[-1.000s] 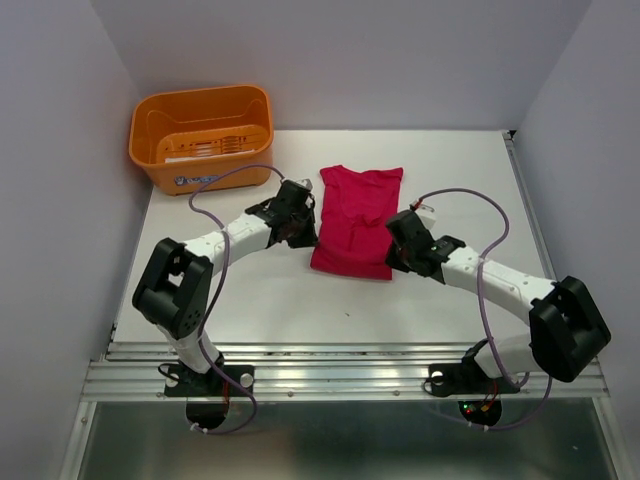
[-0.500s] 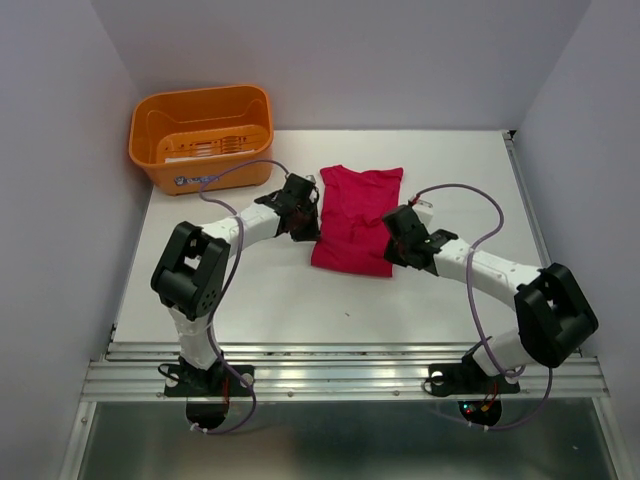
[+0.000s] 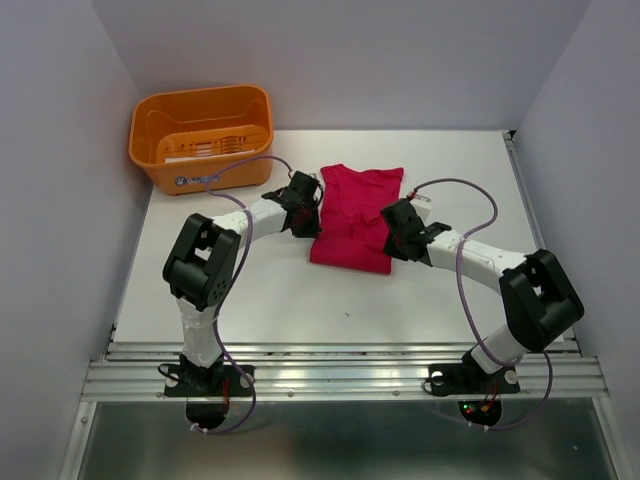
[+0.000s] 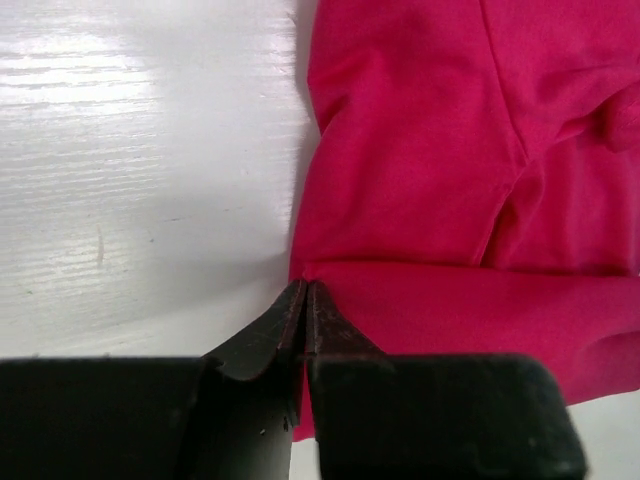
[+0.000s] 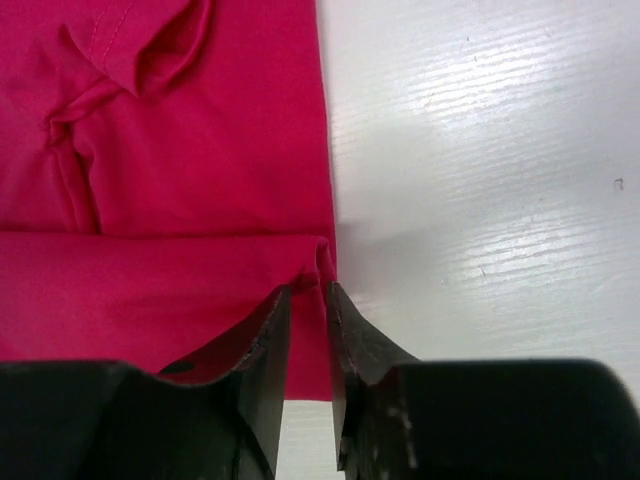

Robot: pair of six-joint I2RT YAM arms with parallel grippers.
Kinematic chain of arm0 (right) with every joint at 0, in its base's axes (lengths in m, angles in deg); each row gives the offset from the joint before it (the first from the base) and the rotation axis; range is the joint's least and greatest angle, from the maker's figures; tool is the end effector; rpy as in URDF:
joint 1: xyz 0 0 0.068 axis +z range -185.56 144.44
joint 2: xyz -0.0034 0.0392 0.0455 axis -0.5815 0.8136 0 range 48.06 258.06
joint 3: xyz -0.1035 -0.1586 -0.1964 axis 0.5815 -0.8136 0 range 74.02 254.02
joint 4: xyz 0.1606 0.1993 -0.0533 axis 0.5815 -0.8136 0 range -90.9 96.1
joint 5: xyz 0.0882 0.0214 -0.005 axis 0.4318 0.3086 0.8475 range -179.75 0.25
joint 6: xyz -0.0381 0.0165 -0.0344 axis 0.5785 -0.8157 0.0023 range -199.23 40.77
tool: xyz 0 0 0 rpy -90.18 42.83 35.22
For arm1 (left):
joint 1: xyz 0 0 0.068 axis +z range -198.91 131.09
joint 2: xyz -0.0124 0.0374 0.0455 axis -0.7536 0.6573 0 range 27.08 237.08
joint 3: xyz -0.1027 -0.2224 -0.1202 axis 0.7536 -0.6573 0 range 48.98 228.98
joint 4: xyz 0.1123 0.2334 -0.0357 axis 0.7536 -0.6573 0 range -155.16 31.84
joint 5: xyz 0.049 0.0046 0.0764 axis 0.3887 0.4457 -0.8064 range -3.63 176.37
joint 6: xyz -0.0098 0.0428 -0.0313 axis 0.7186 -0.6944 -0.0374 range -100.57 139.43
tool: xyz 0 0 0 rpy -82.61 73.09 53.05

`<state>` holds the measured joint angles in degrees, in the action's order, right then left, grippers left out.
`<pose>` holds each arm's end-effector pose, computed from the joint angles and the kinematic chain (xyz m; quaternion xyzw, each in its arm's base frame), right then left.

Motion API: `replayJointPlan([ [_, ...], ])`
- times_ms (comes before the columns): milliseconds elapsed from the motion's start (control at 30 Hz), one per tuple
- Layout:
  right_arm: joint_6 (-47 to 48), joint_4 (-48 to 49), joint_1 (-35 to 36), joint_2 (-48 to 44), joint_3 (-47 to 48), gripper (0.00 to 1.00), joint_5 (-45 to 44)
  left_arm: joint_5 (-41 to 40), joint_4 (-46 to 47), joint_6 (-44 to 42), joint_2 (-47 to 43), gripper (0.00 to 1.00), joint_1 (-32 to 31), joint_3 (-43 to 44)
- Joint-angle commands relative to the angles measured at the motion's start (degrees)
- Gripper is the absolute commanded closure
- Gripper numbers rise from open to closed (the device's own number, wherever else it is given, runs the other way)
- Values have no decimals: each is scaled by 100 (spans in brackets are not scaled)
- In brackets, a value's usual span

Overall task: Roll the t-shirts
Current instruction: Roll the T-shirt to the center of the board.

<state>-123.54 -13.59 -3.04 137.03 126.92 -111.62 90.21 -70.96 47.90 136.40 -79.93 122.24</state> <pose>0.2676 0.1548 0.1932 0.1520 0.9276 0.0376 0.3391 0.3525 -0.2148 0.1845 0.0326 0.9352 -0.2015 0.2893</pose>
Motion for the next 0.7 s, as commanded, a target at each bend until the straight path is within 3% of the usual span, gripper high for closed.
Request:
replayJointPlan([
  [0, 133, 202, -52, -257, 247, 67, -107, -313, -153, -131, -331, 77, 35, 268],
  [67, 142, 105, -52, -458, 255, 54, -81, -322, -214, -131, -577, 60, 26, 260],
  [167, 125, -97, -52, -670, 256, 49, 33, -515, -328, -122, -938, 41, 26, 242],
  [267, 72, -150, -52, -986, 116, 61, 357, -594, -408, -70, -1341, 31, -26, 41],
  [333, 11, -106, 9, -1180, 1, 69, 490, -621, -417, -26, -1631, 32, -70, -109],
  [367, -16, -106, 10, -1224, -43, 73, 551, -603, -408, 27, -1720, 36, -88, -188],
  [400, -33, -89, 10, -1241, -96, 83, 648, -551, -373, 53, -1790, 53, -105, -337],
  [467, -60, -18, 71, -1215, -140, 91, 797, -463, -329, 115, -1949, 76, -167, -530],
  [500, -95, 78, 71, -1180, -149, 93, 859, -297, -242, 132, -1975, 97, -193, -592],
  [667, -262, 412, 71, -873, -96, 95, 1141, 91, -13, 282, -1774, 100, -360, -804],
])
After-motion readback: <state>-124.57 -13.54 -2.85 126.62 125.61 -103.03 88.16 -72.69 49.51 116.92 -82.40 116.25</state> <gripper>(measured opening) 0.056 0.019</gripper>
